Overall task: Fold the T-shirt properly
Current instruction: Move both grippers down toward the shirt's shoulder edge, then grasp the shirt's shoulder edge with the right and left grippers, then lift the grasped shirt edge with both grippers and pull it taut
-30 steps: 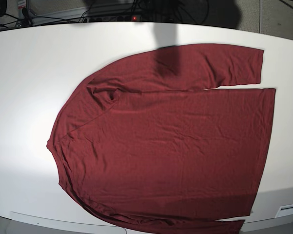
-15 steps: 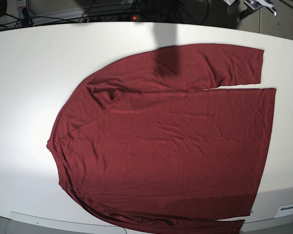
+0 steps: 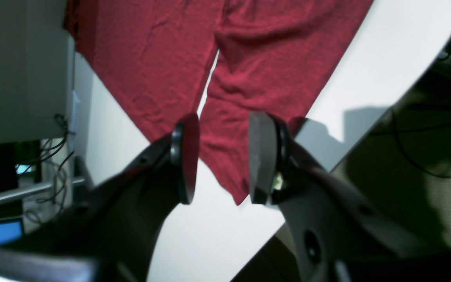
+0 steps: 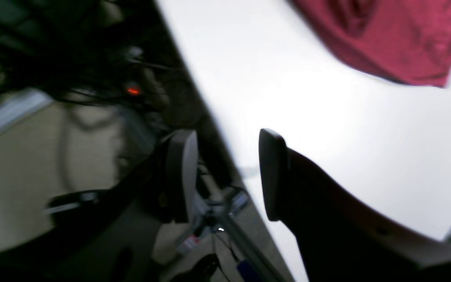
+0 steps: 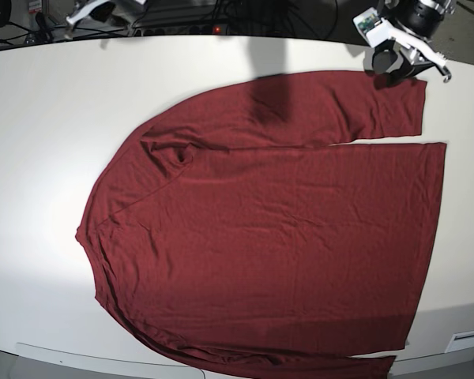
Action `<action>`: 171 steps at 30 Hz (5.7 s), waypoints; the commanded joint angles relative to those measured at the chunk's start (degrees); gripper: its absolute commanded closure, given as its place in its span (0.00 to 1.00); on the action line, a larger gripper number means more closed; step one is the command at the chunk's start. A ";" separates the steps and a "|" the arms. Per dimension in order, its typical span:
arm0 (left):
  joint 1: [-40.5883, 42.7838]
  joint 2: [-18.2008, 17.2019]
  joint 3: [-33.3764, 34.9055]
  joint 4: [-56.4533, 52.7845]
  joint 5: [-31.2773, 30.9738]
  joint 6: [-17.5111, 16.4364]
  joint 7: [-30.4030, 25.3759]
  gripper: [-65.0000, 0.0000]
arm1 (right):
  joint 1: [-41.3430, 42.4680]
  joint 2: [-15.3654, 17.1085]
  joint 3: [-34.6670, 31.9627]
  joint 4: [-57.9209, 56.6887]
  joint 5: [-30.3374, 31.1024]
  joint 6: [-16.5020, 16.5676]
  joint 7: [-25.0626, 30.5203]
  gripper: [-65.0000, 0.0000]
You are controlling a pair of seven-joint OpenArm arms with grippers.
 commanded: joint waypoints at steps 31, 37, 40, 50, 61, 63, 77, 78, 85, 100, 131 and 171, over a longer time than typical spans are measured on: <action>-12.90 -9.18 0.00 -24.28 0.50 -15.82 -6.08 0.82 | 6.27 0.13 0.02 1.22 -6.16 -7.93 -4.20 0.60; -12.87 -9.57 0.00 -24.28 0.48 -19.45 -5.79 1.00 | 6.27 0.13 0.02 1.22 -9.05 -7.93 -4.22 0.60; -12.74 -9.57 0.00 -24.28 0.39 -19.63 -5.55 1.00 | 6.27 0.13 0.02 1.22 -9.11 -7.93 -4.24 0.60; -10.75 -11.78 0.00 -22.64 -14.51 -19.50 -5.42 1.00 | 6.93 0.11 0.02 1.18 -9.16 -7.72 -1.68 0.60; -7.96 -11.76 0.00 -19.21 -17.88 -15.65 -4.15 1.00 | 14.95 0.13 0.02 -0.20 -9.94 7.19 1.70 0.60; -7.96 -11.74 0.00 -19.21 -17.86 -15.65 -4.13 1.00 | 16.70 0.13 0.02 -1.68 -9.99 8.55 3.63 0.60; -7.98 -11.76 0.00 -19.21 -17.84 -14.78 -4.13 1.00 | 29.88 -2.64 -0.04 -16.13 -10.01 10.25 12.94 0.60; -7.98 -11.74 -0.02 -19.21 -17.84 -14.78 -4.13 1.00 | 30.69 -3.19 -0.07 -16.76 -10.01 10.99 13.57 0.60; -7.98 -11.76 -0.02 -19.21 -17.84 -14.80 -4.13 1.00 | 34.47 -4.31 -2.54 -18.16 -10.47 16.72 14.27 0.60; -8.11 -11.76 -0.02 -19.21 -17.81 -14.80 -4.13 1.00 | 39.98 -4.33 -4.92 -25.70 -10.58 19.61 14.80 0.60; -8.07 -11.76 -0.26 -18.75 -20.09 -13.18 -4.11 1.00 | 50.71 -3.89 -17.59 -32.09 -8.22 16.70 8.87 1.00; -22.58 -11.76 -10.19 -15.87 -41.66 -22.82 2.47 0.67 | 60.37 -10.32 -8.63 -30.82 10.69 20.02 7.28 1.00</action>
